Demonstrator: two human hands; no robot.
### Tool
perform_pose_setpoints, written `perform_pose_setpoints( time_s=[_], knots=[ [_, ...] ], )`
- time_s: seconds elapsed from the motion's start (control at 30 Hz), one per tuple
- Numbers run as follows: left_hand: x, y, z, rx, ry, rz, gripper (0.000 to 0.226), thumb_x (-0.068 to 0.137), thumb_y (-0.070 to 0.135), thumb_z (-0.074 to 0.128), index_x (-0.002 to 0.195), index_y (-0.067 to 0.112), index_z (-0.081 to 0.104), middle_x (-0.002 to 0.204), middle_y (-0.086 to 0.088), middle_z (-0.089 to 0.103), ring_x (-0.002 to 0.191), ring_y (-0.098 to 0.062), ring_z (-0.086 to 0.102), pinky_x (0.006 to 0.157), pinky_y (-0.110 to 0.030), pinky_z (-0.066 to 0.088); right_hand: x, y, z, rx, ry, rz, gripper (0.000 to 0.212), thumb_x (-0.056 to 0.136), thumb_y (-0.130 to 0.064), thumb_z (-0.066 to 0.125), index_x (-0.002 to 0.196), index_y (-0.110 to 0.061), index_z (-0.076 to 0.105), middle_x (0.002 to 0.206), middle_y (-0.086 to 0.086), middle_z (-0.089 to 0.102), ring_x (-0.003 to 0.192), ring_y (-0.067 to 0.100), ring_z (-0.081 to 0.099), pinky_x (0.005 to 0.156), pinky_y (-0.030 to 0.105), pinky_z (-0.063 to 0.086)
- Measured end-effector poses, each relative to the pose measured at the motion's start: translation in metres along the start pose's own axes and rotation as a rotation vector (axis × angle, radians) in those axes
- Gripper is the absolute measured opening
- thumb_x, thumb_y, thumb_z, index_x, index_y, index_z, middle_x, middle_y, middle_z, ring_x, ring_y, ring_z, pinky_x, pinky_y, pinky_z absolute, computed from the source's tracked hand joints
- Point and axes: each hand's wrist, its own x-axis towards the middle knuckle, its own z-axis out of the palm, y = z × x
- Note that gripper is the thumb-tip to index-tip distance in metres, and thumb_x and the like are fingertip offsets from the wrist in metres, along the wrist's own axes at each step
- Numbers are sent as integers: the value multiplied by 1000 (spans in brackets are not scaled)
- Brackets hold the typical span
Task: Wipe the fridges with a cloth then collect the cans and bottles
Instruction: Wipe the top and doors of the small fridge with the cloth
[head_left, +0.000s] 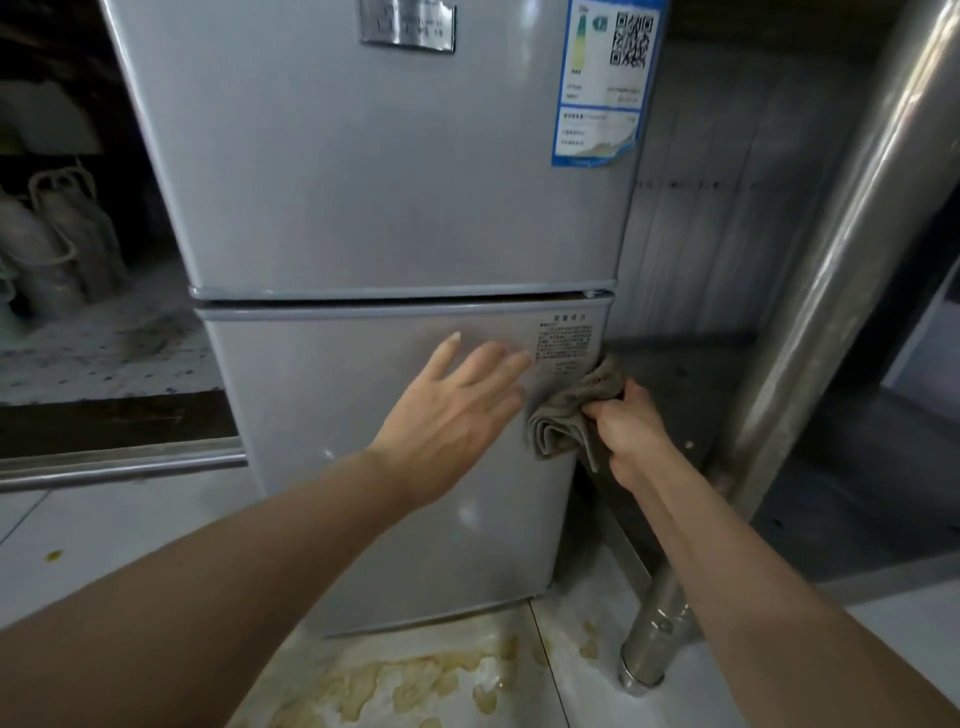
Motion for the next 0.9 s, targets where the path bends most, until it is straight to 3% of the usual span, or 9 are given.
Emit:
perform_pose_setpoints(
  time_s=[0.17,0.37,0.57,0.7,0.8,0.9],
  knots=[
    [12,-31,-24,48,86,-77,52,82,16,25,125,15,53,145,-5,41,127,-30,43,103,-50,37,-11,-16,4,-41,3,18,22,93,-1,49,98,-20,58,102,9,66,85,19,64,69,28,52],
    [14,-40,-28,-53,38,-30,50,88,11,28,137,12,38,151,-3,27,135,-28,28,109,-45,28,-18,-45,7,-40,6,-57,28,92,0,50,118,-9,58,105,9,65,87,19,63,61,24,49],
    [2,-48,-29,-20,4,11,66,78,14,13,140,13,34,155,-2,20,141,-24,21,113,-44,23,-11,-63,17,-66,154,-208,32,89,-2,55,120,-10,58,114,10,64,98,22,61,87,33,51],
    [-20,-51,-23,72,45,-37,55,73,10,39,126,8,55,147,-10,39,132,-31,40,102,-52,37,-12,-40,18,-131,235,-286,29,90,-8,57,119,-12,54,113,4,61,99,16,57,86,27,45],
    [-40,-52,-15,112,40,-75,61,65,7,48,126,8,56,146,-11,40,130,-35,42,102,-58,34,-17,-28,17,-278,313,-324,35,88,-8,60,121,-14,50,127,6,47,108,18,53,98,31,43],
    [-49,-47,-9,122,21,-68,67,60,8,62,126,8,57,146,-10,41,129,-35,43,103,-57,32,-36,-10,16,-389,432,-469,39,83,-2,63,119,-9,51,131,10,41,113,23,52,97,24,36]
  ],
)
